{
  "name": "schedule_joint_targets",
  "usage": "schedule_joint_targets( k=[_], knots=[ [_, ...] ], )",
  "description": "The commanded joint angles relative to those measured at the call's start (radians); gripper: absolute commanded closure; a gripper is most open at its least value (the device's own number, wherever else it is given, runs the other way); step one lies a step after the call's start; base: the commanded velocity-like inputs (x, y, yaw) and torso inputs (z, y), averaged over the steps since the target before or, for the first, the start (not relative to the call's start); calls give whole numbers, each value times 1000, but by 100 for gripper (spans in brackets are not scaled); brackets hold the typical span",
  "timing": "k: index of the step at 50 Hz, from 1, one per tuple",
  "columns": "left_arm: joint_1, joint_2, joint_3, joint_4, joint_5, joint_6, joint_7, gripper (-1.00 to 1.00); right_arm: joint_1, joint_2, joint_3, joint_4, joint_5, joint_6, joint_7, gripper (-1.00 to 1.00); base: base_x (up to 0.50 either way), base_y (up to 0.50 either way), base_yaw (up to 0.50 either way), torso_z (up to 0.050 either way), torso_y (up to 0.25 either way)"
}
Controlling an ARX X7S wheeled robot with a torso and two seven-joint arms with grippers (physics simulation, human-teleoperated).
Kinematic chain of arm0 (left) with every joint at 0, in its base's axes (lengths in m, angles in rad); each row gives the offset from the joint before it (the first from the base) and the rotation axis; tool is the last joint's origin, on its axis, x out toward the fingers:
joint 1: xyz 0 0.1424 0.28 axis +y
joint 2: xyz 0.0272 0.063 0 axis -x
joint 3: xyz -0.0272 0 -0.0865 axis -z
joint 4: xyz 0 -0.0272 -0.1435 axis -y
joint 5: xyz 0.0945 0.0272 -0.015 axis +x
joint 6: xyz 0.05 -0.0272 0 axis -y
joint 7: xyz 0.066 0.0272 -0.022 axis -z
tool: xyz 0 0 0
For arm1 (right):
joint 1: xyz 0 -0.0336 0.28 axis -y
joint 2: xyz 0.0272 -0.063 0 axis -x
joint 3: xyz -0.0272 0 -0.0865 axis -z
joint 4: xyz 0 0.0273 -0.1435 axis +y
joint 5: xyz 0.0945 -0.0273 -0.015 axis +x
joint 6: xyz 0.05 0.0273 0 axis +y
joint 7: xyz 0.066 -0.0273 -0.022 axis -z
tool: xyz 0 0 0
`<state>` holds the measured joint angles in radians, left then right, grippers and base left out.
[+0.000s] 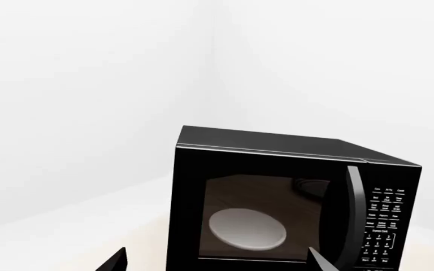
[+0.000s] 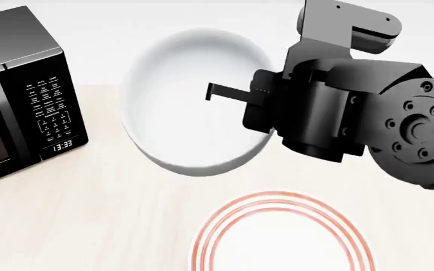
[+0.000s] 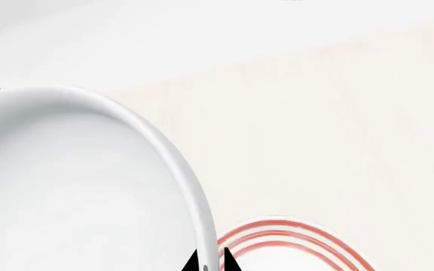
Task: Put the white bowl to the right of the plate.
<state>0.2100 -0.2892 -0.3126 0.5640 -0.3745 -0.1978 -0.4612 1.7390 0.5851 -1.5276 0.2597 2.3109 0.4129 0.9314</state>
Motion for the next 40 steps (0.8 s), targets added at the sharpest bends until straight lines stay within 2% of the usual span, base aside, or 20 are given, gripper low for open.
schedule_joint_targets(
  k=[1, 19, 40],
  knots=[
    [-5, -2, 8, -8, 7, 1, -6, -100, 14, 113, 15, 50, -19, 27, -30, 100, 0, 0, 0, 0, 0],
    [-6, -8, 15, -10, 7, -1, -11, -100, -79, 268, 1, 130, -31, -4, -100, 100, 0, 0, 0, 0, 1],
    [-6, -11, 27, -13, 17, 1, -21, -100, -122, 439, 26, 113, 18, -44, -88, 100, 0, 0, 0, 0, 0]
  ],
)
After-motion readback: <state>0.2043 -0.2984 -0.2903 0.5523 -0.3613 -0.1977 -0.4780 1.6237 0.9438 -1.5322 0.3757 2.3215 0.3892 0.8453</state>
